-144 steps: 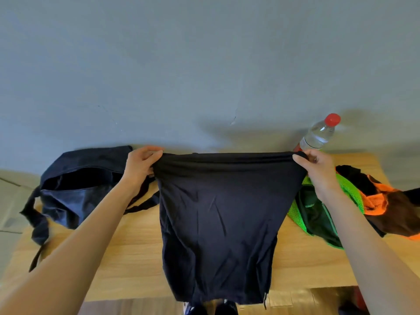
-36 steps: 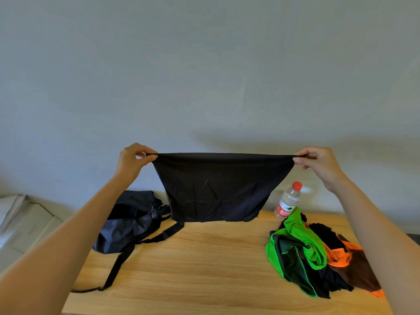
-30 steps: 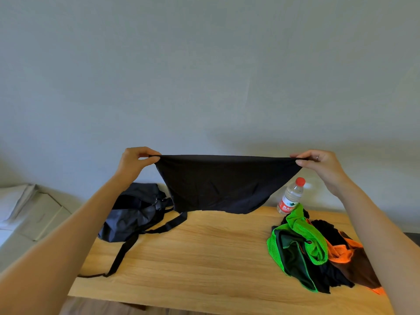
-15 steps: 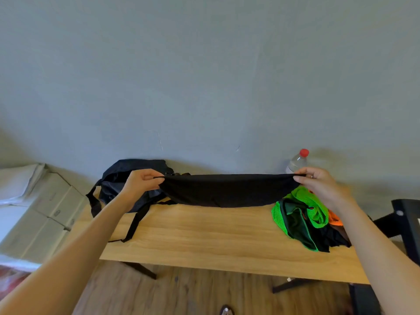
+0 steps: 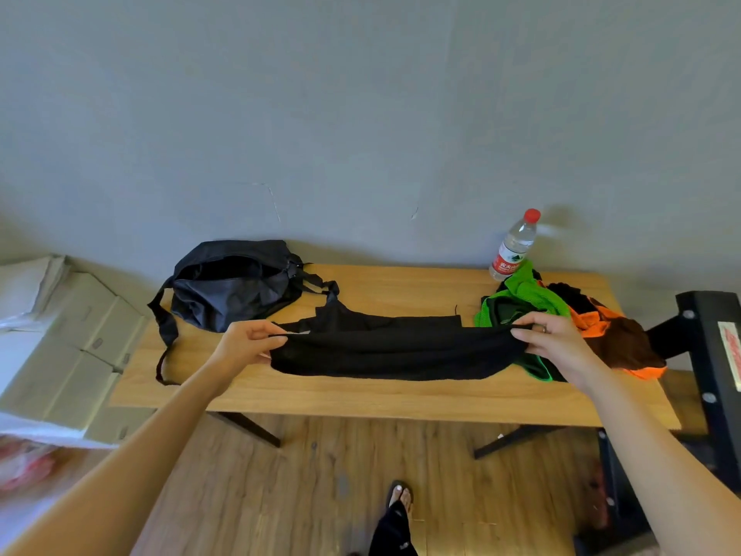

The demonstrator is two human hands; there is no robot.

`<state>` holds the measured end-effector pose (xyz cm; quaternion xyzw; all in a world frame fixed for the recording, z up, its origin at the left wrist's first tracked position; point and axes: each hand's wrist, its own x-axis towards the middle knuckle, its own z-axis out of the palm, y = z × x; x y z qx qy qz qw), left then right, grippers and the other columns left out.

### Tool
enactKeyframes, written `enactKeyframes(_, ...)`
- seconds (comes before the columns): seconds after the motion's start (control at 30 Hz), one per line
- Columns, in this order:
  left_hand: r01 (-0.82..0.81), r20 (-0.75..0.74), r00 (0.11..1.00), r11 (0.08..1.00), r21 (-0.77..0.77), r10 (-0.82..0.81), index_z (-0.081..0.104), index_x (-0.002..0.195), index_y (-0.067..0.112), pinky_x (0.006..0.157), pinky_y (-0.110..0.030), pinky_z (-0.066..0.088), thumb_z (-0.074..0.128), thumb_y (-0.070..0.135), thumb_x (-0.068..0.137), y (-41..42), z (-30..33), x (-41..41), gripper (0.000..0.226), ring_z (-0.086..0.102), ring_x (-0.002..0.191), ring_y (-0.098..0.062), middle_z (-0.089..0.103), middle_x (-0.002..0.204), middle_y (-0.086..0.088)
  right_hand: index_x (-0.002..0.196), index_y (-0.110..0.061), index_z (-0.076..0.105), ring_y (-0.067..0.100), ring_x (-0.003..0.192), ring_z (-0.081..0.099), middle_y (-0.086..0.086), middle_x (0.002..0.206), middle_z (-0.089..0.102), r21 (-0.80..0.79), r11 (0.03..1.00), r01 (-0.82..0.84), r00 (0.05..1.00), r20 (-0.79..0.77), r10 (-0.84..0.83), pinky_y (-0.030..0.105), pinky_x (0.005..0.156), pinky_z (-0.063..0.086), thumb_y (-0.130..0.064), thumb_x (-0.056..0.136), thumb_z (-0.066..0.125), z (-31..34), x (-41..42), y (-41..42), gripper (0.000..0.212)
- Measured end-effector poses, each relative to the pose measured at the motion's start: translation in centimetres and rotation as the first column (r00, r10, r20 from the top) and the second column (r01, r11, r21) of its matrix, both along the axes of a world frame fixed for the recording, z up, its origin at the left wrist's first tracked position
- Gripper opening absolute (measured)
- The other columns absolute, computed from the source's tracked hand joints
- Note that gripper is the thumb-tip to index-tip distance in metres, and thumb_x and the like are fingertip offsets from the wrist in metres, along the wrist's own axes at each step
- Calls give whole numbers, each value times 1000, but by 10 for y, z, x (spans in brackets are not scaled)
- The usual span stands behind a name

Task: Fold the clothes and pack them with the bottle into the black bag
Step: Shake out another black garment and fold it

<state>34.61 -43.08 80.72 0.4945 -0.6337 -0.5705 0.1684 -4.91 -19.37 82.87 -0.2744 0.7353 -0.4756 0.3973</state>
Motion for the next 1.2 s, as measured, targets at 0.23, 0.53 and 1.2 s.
enactKeyframes(0.23,21,62,998,1000,8,-22,66,101,6,69,-33,57,64,6,85,-7,-32,-8,16,68,84,-25,71,90,-13,91,-2,63,21,81,61,15,83,61,85,996,28,999,-18,-27,17,62,55,2,87,61,-30,-5,-11,6)
enactKeyframes(0.53,-47,132,990,999,0,47,68,88,12,64,-23,49,64,3,86,-44,-76,-49,10,63,72,-13,68,80,-5,85,-5,63,24,76,60,16,79,59,163,986,40,998,-49,-32,35,69,52,3,86,62,-88,-38,-61,8)
enactKeyframes(1.2,-115,265,952,982,-149,152,64,101,12,74,-34,53,67,13,86,-111,-165,-116,16,61,95,-20,65,99,-1,90,-12,64,23,85,58,4,93,64,287,957,43,882,-460,99,31,73,42,-7,84,66,-186,-68,-141,7)
